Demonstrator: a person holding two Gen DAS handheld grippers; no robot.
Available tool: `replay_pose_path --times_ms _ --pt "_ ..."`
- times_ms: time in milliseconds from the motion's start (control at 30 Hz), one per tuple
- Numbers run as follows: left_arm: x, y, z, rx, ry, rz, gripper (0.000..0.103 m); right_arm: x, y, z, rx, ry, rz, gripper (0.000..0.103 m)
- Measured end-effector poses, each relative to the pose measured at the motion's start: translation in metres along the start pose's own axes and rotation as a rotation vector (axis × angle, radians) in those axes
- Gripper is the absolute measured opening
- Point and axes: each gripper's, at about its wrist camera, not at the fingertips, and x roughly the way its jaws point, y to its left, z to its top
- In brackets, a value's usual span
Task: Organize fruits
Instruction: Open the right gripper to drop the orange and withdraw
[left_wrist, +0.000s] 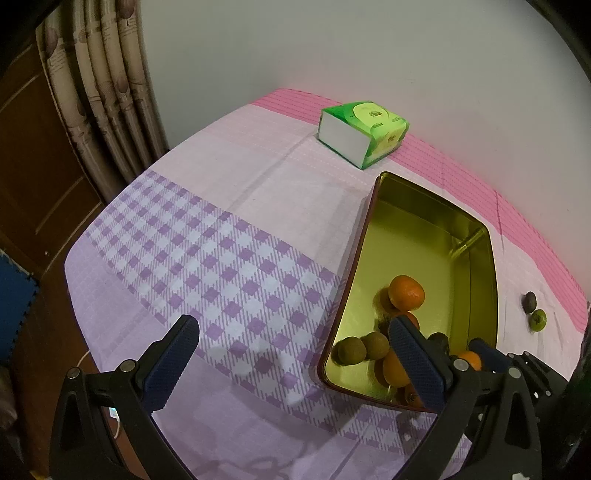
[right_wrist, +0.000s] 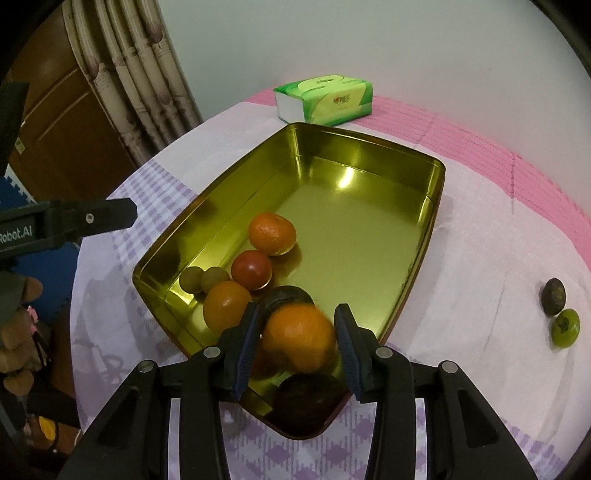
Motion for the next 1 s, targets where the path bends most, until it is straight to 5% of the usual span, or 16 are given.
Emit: replay_pose_path --times_ms 233,333,433,1000 --pt "-0.001 -0.001 0.001 -0.002 -0.007 0.0 0.102 -0.023 -0.005 0.003 0.023 -0.079 0.011 0.047" --pt "0.0 0.0 0.001 -0.009 -0.005 0.003 0.102 -0.04 -0.017 0.002 0.026 -0.125 -0.036 0.058" --pt "0.001 0.002 0.001 -0.015 0.003 -0.003 0.102 -0.052 -0.039 -0.003 0.072 -0.147 -0.074 0.059" --pt "-0.01 -0.029 -0.007 0.115 -0.054 -0.044 0.102 -0.1 -0.254 -0.111 0.432 -0.117 -0.487 0.063"
